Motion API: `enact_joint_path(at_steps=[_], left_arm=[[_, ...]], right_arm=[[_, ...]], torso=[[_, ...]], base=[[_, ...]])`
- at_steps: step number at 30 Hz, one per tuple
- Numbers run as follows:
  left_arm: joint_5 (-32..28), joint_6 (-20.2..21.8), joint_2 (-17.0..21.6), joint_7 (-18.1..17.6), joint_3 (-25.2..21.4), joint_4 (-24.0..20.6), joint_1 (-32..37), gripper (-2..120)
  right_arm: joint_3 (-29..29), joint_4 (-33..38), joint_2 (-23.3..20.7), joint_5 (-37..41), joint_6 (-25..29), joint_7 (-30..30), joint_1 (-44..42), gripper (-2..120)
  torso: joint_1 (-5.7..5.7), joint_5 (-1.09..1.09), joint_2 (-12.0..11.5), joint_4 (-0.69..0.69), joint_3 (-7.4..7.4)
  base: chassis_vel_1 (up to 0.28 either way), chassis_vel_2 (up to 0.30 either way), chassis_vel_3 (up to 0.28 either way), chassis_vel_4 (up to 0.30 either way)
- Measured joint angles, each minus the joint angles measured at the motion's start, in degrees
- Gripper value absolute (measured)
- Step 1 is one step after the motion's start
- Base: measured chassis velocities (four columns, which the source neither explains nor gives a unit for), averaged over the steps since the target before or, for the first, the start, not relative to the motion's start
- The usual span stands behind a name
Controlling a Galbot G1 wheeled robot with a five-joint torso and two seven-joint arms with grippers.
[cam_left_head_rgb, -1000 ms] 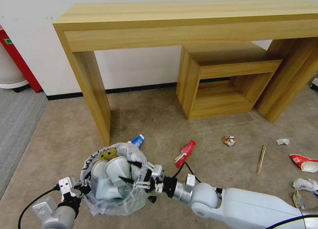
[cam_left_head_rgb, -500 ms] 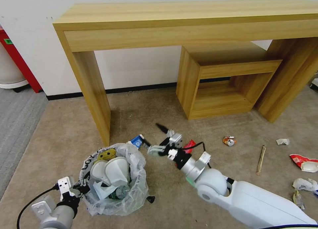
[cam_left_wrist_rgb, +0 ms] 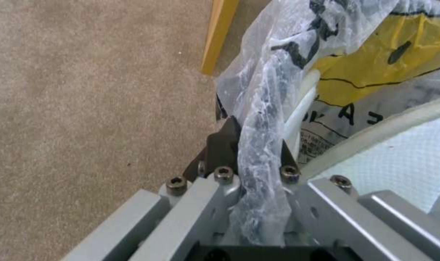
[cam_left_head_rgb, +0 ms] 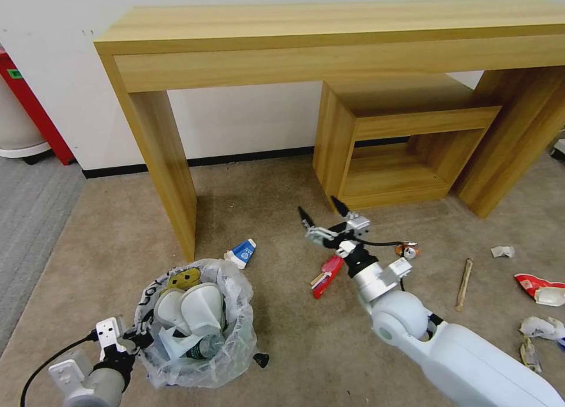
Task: Pick up the trash bin and place the garbage on the floor into it.
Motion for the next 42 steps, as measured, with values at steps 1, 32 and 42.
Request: enact_joint_path(at_steps=[1, 32, 42], left_arm=[[-0.18, 0.0, 0.03, -0.01, 0.0, 0.12, -0.19, 1], [-0.18, -0.12, 2.69, -0.02, 0.58, 2.23, -1.33, 1], [0.33, -0.24, 2.3, -0.09, 0.24, 1.35, -0.78, 1]], right_arm=[[1.2, -0.71, 0.43, -0.35, 0.07, 0.46, -0.51, 100], [10.86, -7.96, 3.19, -7.53, -0.22, 3.58, -5.95, 100], [9.67, -7.48, 3.67, -8.14, -0.5, 3.93, -5.52, 100]], torso=[[0.0, 0.0, 0.0, 0.0, 0.0], [0.0, 0.0, 0.0, 0.0, 0.0], [0.0, 0.0, 0.0, 0.0, 0.0]], base=[[0.0, 0.0, 0.0, 0.0], [0.0, 0.0, 0.0, 0.0], [0.0, 0.0, 0.0, 0.0]])
